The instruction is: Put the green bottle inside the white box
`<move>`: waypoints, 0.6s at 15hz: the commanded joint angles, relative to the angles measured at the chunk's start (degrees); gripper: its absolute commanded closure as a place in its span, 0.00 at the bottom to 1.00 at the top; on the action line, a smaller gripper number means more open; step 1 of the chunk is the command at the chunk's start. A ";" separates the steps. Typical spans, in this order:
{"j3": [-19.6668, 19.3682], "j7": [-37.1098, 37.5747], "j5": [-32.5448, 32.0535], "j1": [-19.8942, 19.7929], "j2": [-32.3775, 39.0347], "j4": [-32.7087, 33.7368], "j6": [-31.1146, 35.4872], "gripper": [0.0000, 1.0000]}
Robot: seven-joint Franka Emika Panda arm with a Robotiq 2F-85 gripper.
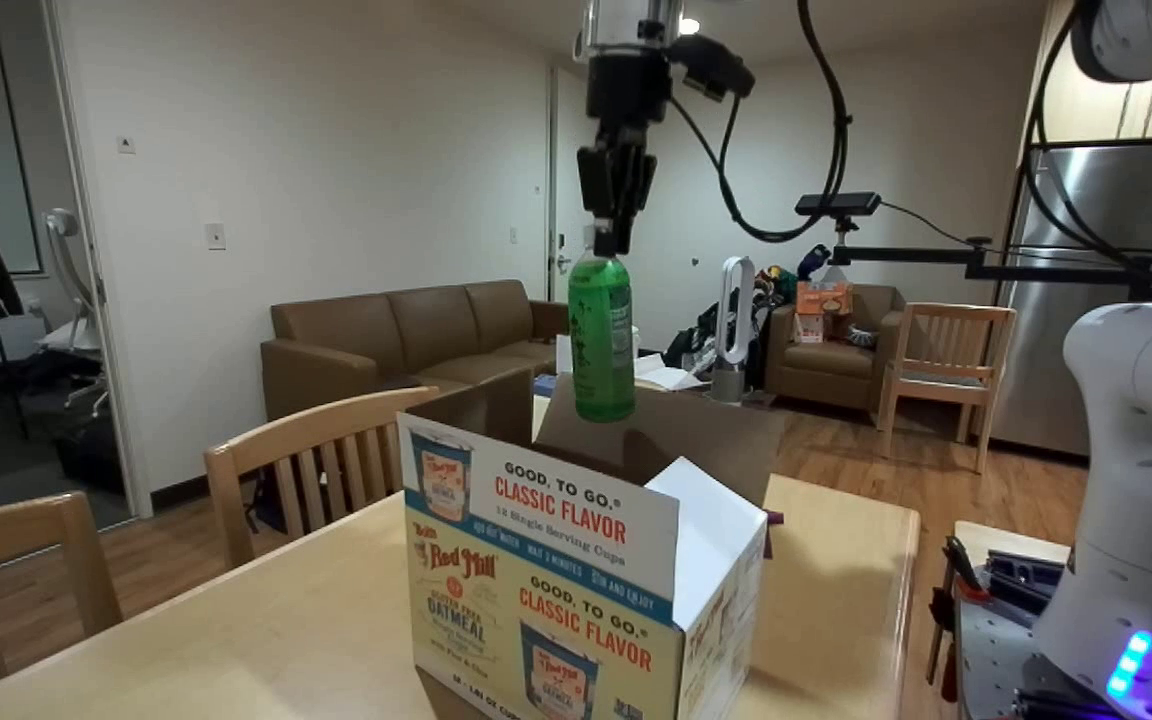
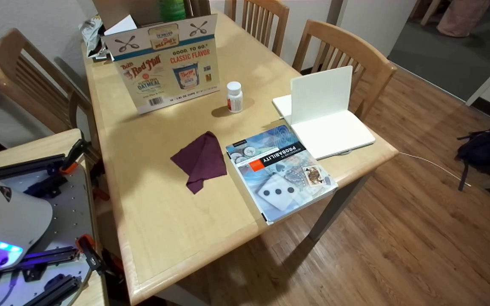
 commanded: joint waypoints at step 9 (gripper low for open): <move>5.10 -16.46 16.29 -7.77 -13.86 -39.28 26.22 0.91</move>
